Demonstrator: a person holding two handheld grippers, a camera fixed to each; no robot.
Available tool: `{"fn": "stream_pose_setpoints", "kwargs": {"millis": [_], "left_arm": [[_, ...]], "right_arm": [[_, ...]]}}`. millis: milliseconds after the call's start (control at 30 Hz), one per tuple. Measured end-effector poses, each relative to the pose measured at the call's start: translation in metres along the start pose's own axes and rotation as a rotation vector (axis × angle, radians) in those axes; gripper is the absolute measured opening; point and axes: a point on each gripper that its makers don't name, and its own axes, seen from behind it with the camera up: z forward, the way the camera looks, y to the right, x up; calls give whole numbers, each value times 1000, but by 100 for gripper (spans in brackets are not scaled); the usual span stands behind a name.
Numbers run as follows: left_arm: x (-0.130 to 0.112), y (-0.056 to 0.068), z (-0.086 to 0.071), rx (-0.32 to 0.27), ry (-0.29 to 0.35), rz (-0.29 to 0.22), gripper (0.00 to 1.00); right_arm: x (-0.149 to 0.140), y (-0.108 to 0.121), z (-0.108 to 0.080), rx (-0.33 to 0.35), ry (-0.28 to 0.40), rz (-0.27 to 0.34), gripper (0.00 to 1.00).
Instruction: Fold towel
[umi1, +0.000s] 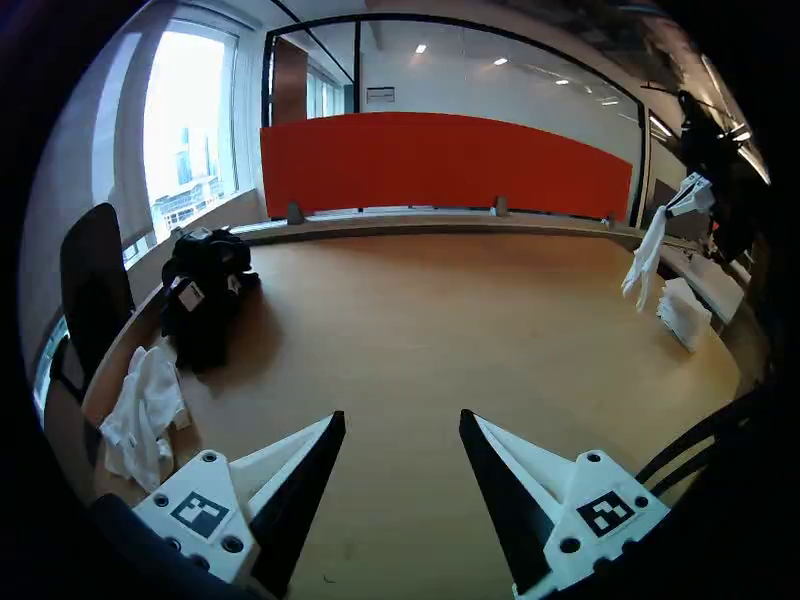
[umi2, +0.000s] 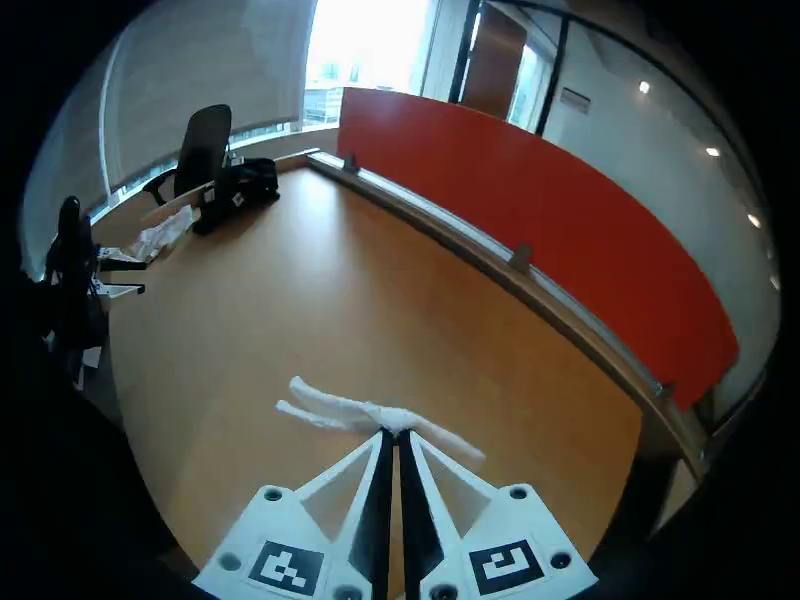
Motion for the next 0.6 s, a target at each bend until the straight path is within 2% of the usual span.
{"fn": "stream_pose_setpoints", "kwargs": {"millis": [600], "left_arm": [[6, 1, 6, 8, -15, 20, 84]], "right_arm": [[-29, 87, -31, -120, -44, 58, 4]]}}
